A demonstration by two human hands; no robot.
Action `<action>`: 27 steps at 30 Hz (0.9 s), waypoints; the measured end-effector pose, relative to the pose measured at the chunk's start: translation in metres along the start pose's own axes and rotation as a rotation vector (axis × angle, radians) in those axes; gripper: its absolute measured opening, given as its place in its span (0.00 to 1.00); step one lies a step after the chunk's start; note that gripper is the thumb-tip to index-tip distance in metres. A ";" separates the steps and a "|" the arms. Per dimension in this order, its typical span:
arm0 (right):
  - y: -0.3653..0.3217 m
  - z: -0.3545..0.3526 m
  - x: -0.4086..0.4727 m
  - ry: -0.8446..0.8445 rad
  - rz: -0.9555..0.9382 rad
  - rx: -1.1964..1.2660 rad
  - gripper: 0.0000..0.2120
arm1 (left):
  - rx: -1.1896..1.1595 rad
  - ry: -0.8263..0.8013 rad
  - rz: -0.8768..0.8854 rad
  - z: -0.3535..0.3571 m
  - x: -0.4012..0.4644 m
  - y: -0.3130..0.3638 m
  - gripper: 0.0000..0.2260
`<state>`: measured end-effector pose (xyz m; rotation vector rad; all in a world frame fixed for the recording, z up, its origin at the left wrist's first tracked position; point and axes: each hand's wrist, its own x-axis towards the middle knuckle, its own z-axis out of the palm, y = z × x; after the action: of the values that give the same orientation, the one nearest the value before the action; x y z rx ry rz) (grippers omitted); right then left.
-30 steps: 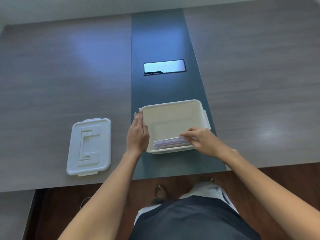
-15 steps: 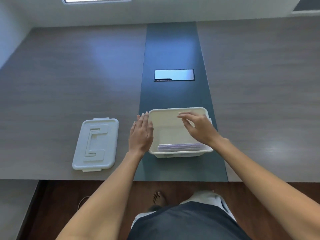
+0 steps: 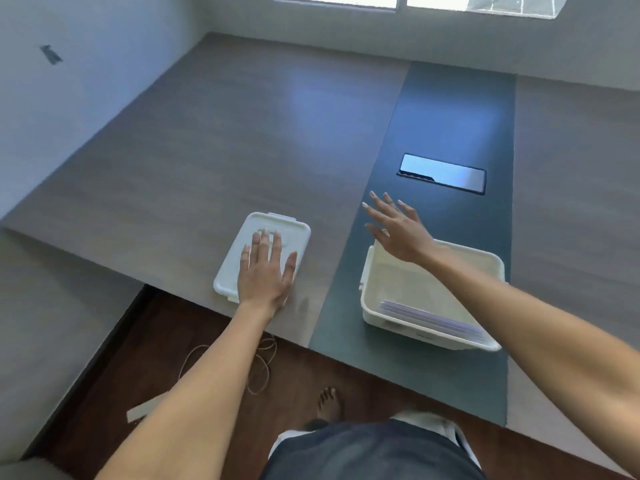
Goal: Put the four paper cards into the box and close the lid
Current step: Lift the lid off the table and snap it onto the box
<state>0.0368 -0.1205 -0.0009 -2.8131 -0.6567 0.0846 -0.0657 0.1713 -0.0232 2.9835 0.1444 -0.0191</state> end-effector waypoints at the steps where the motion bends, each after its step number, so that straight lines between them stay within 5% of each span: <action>1: -0.009 0.001 0.012 -0.022 -0.028 -0.004 0.24 | -0.002 -0.003 -0.032 0.001 -0.003 -0.010 0.34; 14: -0.097 0.071 0.133 -0.354 -0.203 -0.052 0.27 | -0.277 -0.083 -0.569 0.028 -0.042 -0.056 0.36; 23: -0.116 0.103 0.172 -0.584 -0.035 0.057 0.33 | -0.518 -0.189 -0.700 0.040 -0.044 -0.041 0.34; 27: -0.115 0.109 0.177 -0.603 0.031 0.077 0.36 | -0.762 -0.111 -0.841 0.040 -0.035 -0.038 0.31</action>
<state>0.1338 0.0824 -0.0771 -2.7121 -0.7036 0.9668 -0.1040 0.1989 -0.0674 1.9789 1.0888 -0.1772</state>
